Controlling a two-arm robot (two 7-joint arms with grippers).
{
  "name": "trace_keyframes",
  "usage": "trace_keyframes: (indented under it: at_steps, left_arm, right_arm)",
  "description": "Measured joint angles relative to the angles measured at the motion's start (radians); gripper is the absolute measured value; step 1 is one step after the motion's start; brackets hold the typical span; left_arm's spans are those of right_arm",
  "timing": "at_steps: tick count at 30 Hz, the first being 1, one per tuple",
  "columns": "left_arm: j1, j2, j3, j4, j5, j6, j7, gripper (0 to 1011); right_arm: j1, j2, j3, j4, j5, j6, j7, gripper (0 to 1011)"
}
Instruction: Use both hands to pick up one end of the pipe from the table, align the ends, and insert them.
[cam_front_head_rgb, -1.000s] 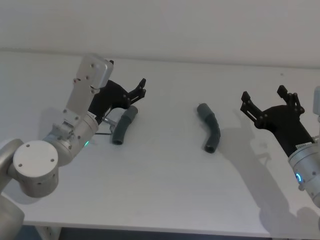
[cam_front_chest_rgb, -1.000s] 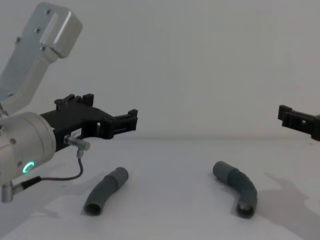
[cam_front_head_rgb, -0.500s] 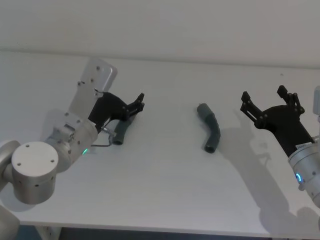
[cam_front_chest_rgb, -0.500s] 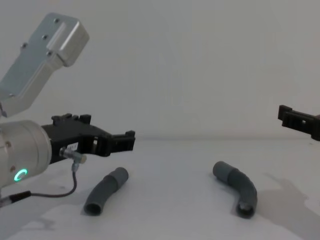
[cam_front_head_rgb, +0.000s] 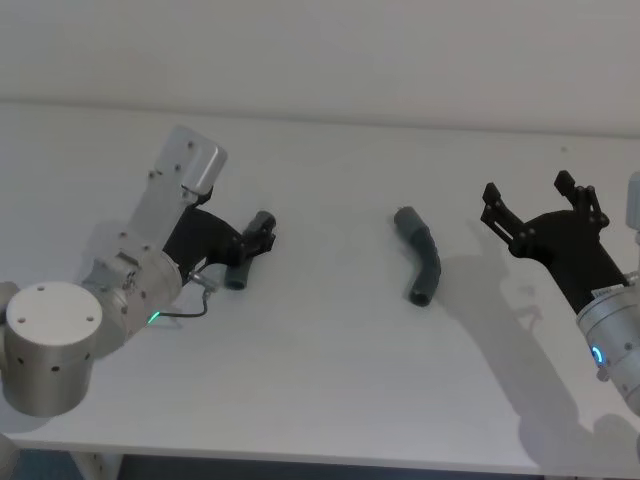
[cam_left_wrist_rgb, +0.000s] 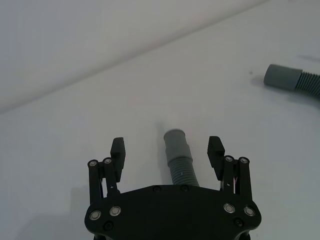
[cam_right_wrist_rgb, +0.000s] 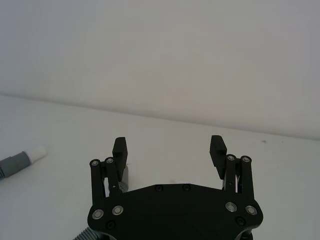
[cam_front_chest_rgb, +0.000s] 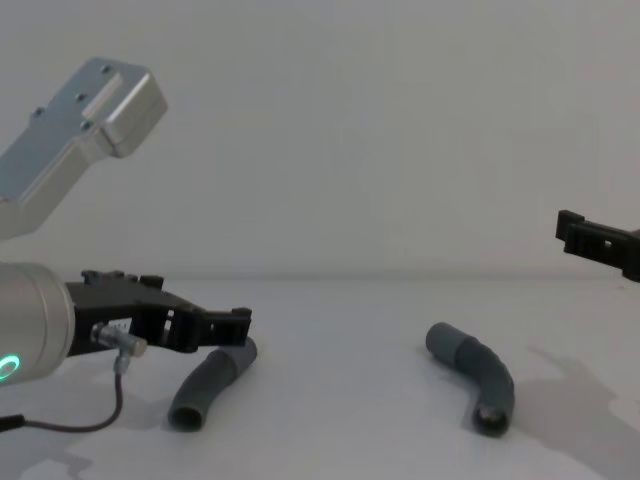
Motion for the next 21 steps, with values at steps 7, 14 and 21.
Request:
trace_keyframes:
  at_steps: [7, 14, 21]
  left_arm:
    - [-0.013, -0.009, -0.007, 0.028, -0.015, 0.033, -0.020, 1002]
    - [-0.037, -0.017, -0.008, 0.064, -0.022, 0.052, -0.044, 1002]
    - [-0.061, -0.021, -0.004, 0.093, -0.026, 0.077, -0.069, 1002]
  right_arm:
    - [0.000, 0.000, 0.000, 0.000, 0.000, 0.000, 0.000, 1002]
    - [0.000, 0.000, 0.000, 0.000, 0.000, 0.000, 0.000, 1002]
    - [0.000, 0.000, 0.000, 0.000, 0.000, 0.000, 0.000, 1002]
